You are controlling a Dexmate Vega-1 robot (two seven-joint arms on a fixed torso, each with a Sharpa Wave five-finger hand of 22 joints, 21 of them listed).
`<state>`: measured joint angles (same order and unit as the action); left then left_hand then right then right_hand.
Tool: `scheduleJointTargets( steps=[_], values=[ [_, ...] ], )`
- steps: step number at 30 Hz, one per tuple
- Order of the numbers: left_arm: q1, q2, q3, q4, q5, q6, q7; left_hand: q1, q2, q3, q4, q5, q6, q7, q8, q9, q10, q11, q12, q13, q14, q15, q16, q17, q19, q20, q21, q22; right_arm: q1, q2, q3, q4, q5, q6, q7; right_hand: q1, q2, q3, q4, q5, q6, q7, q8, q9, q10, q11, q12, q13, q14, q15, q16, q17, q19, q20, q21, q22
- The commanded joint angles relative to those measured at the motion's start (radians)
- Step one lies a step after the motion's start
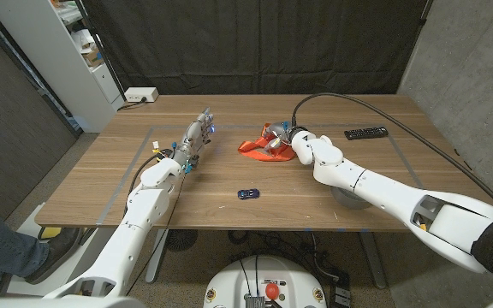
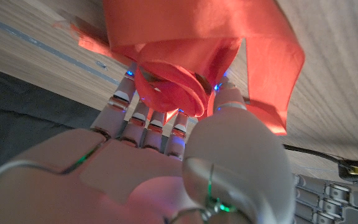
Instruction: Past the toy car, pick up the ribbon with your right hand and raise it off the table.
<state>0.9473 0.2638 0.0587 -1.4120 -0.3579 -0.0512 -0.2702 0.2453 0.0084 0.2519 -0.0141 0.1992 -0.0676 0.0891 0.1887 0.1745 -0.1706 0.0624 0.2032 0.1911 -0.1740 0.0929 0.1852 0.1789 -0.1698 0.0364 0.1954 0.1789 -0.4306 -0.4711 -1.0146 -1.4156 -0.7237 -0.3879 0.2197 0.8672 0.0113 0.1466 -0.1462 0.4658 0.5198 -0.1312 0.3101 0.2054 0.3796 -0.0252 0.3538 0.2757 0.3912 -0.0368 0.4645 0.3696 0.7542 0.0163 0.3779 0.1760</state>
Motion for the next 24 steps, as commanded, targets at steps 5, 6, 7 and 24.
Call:
scheduleJointTargets(
  steps=[5, 6, 7, 24],
  values=[
    [0.012, -0.002, 0.0, -0.012, -0.002, -0.004, 0.006, 0.001, 0.007, 0.0, -0.007, -0.003, 0.004, 0.004, 0.004, 0.006, -0.007, -0.003, 0.004, 0.002, -0.002, 0.002, 0.005, 0.006, -0.088, 0.008, -0.001, 0.003, -0.005, 0.014, -0.014, 0.02, -0.04, -0.009, -0.048, 0.081, 0.035, 0.007, -0.002, -0.033, 0.187, -0.015, 0.051, 0.02, 0.146, -0.036, 0.099, 0.057, 0.175, -0.059, 0.106, 0.105, 0.135, -0.09, 0.065, 0.019],
    [0.013, -0.002, 0.0, -0.013, -0.002, -0.004, 0.007, 0.001, 0.007, 0.0, -0.007, -0.003, 0.004, 0.004, 0.004, 0.006, -0.007, -0.004, 0.004, 0.002, -0.003, 0.003, 0.005, 0.006, -0.087, 0.008, 0.0, 0.003, -0.006, 0.015, -0.014, 0.021, -0.043, -0.01, -0.055, 0.088, 0.037, 0.007, -0.003, -0.035, 0.196, -0.015, 0.054, 0.022, 0.151, -0.039, 0.104, 0.06, 0.177, -0.06, 0.112, 0.113, 0.141, -0.094, 0.07, 0.02],
    [0.013, -0.002, 0.0, -0.013, -0.002, -0.003, 0.006, 0.001, 0.007, -0.001, -0.007, -0.003, 0.004, 0.004, 0.004, 0.006, -0.008, -0.003, 0.004, 0.002, -0.003, 0.003, 0.005, 0.006, -0.088, 0.008, -0.001, 0.003, -0.007, 0.015, -0.014, 0.022, -0.043, -0.011, -0.055, 0.096, 0.042, 0.01, -0.005, -0.036, 0.202, -0.015, 0.057, 0.024, 0.157, -0.036, 0.108, 0.063, 0.18, -0.062, 0.115, 0.118, 0.144, -0.098, 0.072, 0.021],
    [0.02, -0.001, -0.001, -0.02, -0.006, 0.001, 0.007, 0.0, 0.008, -0.002, -0.009, -0.003, 0.007, 0.002, 0.004, 0.006, -0.01, -0.004, 0.004, 0.002, -0.001, 0.002, 0.006, 0.006, -0.089, 0.014, 0.0, 0.003, -0.042, 0.029, 0.019, 0.015, -0.016, -0.023, -0.144, 0.445, 0.134, 0.076, -0.03, -0.185, 0.338, -0.002, 0.166, 0.143, 0.24, -0.067, 0.228, 0.184, 0.309, -0.161, 0.222, 0.33, 0.177, -0.234, 0.235, 0.106]
  ],
)
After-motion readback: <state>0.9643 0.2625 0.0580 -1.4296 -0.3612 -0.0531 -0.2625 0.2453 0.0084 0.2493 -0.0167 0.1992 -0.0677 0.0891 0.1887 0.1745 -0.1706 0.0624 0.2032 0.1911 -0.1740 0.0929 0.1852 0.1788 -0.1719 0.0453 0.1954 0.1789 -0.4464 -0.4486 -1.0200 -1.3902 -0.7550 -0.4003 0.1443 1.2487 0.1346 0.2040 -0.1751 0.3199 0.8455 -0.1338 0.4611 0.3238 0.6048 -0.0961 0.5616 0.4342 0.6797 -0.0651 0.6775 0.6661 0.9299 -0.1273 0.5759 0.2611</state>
